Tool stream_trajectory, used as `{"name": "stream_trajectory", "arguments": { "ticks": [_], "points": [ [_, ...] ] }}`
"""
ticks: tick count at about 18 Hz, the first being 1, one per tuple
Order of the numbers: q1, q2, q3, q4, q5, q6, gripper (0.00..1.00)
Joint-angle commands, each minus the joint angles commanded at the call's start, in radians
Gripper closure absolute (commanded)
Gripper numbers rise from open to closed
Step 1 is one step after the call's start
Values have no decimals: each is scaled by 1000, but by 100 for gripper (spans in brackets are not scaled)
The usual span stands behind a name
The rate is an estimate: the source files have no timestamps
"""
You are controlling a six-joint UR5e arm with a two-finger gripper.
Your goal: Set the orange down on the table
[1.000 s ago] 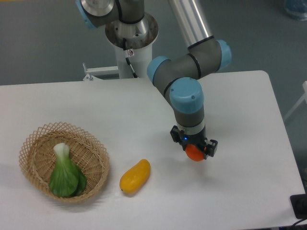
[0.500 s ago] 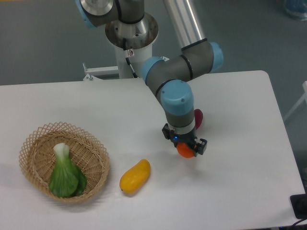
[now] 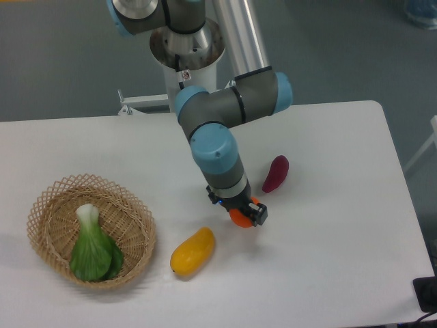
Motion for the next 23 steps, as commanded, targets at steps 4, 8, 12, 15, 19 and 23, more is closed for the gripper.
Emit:
{"name": "stream_trajectory", "arguments": {
  "ticks": [4, 8, 12, 15, 19, 23],
  "points": [
    [-2, 3, -8, 0, 0, 12, 19],
    [-2, 5, -12, 0, 0, 14, 8],
    [-2, 9, -11, 3, -2, 11, 4],
    [6, 15, 1, 6, -14, 0, 0],
    [57, 57, 3, 6, -122, -2, 0],
    [93, 58, 6, 6, -150, 2, 0]
  ]
}}
